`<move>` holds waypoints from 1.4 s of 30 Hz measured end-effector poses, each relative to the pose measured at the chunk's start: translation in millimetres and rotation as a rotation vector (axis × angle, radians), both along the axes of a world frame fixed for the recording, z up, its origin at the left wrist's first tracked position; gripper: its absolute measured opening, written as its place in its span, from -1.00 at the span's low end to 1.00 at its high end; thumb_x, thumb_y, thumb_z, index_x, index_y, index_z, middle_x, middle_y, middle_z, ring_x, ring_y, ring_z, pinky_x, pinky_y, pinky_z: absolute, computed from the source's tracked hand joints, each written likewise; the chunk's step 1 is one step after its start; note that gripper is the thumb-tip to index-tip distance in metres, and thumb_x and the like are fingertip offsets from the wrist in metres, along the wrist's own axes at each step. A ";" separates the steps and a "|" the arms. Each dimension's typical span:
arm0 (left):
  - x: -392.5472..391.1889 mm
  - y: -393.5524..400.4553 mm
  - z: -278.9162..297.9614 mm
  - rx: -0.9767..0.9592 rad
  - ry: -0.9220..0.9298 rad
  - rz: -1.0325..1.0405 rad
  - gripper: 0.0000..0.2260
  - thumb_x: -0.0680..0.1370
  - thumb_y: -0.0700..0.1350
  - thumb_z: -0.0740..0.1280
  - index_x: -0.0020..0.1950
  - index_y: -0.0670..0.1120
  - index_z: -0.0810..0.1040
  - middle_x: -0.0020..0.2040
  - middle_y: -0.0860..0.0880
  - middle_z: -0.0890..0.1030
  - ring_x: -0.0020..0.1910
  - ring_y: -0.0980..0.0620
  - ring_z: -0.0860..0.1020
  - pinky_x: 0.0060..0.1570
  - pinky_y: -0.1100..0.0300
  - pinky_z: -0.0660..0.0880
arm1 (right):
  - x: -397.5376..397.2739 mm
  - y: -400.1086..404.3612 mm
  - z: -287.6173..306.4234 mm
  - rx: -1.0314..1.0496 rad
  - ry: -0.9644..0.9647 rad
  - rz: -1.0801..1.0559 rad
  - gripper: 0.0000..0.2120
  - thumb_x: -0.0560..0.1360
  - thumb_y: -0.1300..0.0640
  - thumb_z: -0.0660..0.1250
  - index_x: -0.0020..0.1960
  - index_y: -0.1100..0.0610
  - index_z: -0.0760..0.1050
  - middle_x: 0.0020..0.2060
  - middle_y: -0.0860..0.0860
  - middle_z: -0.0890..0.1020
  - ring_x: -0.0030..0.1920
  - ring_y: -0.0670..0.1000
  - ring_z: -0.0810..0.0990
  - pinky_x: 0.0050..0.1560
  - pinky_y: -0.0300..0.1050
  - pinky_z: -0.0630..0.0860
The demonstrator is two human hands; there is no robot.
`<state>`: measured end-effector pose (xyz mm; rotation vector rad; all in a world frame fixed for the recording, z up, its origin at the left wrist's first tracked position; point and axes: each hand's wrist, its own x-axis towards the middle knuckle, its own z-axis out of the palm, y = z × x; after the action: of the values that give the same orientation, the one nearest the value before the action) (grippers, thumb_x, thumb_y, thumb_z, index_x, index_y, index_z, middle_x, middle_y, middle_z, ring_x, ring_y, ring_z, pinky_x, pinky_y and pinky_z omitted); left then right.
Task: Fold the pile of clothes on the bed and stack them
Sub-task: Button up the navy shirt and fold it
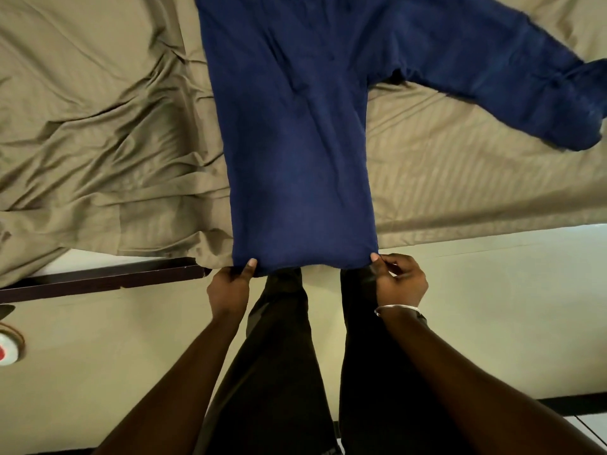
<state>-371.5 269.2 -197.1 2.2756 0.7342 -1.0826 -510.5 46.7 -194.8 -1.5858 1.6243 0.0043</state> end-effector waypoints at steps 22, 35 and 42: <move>27.3 -235.0 -8.4 -0.150 -0.548 -1.139 -0.71 0.55 -0.07 0.27 0.28 -0.01 0.52 0.19 -0.03 0.54 0.09 -0.12 0.53 -0.12 0.02 0.48 | 48.2 -196.3 -38.2 -0.211 0.091 0.110 -0.90 0.44 0.18 0.36 -0.06 0.09 0.62 -0.10 0.13 0.65 -0.09 0.18 0.62 0.00 -0.11 0.47; 23.7 -384.6 -55.5 0.131 -0.206 -1.357 -0.20 0.55 0.20 0.27 0.58 0.21 -0.24 0.62 0.02 -0.18 0.47 -0.15 0.29 0.32 -0.18 0.31 | 36.0 -385.4 -70.0 -0.144 0.049 -0.467 -0.16 0.20 -0.14 0.60 0.33 0.20 0.40 0.25 0.13 0.49 0.20 0.19 0.54 0.27 0.07 0.48; 22.2 -402.0 -59.9 0.245 -0.146 -1.451 -0.21 0.61 0.15 0.22 0.58 0.09 -0.33 0.60 -0.12 -0.26 0.57 -0.19 0.07 0.42 -0.24 0.19 | 22.2 -417.3 -75.5 0.054 -0.194 -0.494 -0.59 0.21 0.19 0.62 0.02 0.18 0.61 -0.11 0.08 0.70 -0.14 0.11 0.69 -0.03 0.00 0.65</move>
<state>-349.3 -132.8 -257.0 2.9719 -1.1394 -1.3148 -488.3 -370.6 -270.4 -1.0741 1.8000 -0.3524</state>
